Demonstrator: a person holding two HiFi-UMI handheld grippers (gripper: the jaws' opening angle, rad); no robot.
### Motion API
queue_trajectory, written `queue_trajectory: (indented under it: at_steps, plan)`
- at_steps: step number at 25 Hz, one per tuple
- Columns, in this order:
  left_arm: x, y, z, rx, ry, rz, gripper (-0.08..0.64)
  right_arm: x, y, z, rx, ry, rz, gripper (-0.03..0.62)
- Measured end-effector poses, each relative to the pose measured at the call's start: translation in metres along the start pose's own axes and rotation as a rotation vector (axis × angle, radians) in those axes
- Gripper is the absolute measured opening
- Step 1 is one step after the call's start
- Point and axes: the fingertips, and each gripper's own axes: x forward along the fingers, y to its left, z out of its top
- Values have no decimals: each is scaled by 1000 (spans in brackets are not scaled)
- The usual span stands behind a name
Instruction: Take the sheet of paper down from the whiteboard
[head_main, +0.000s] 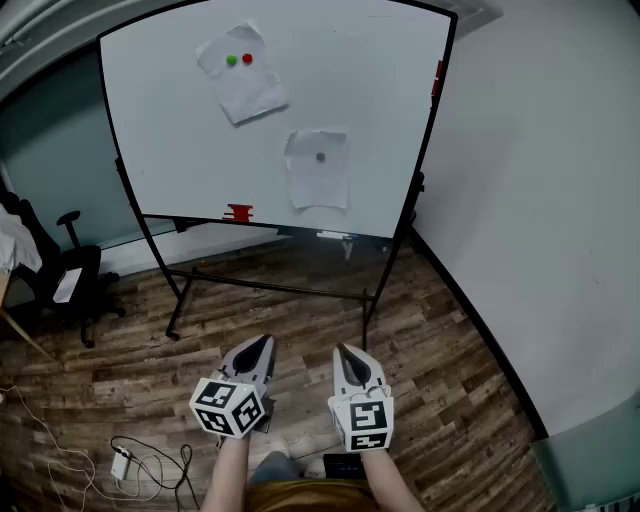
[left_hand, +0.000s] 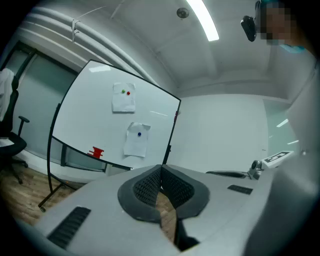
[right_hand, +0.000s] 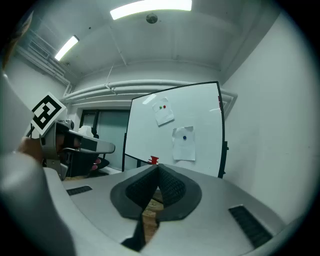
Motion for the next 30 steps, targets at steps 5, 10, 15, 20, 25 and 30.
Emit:
queue_trajectory:
  at_steps: [5, 10, 15, 20, 25, 30]
  plan:
    - [-1, 6, -2, 6, 8, 37, 26, 1, 3, 0, -15, 0, 5, 11]
    - [3, 8, 1, 9, 1, 39, 26, 2, -5, 0, 8, -12, -21, 12]
    - [11, -4, 17, -7, -67, 0, 48, 6, -19, -4, 43, 5, -25, 42]
    - [26, 8, 5, 49, -1, 37, 126, 22, -17, -5, 39, -13, 15, 101]
    - [59, 28, 9, 52, 5, 59, 124, 54, -37, -3, 35, -23, 5, 118]
    - [115, 59, 21, 60, -21, 63, 124, 114, -63, 3, 26, -34, 10, 129]
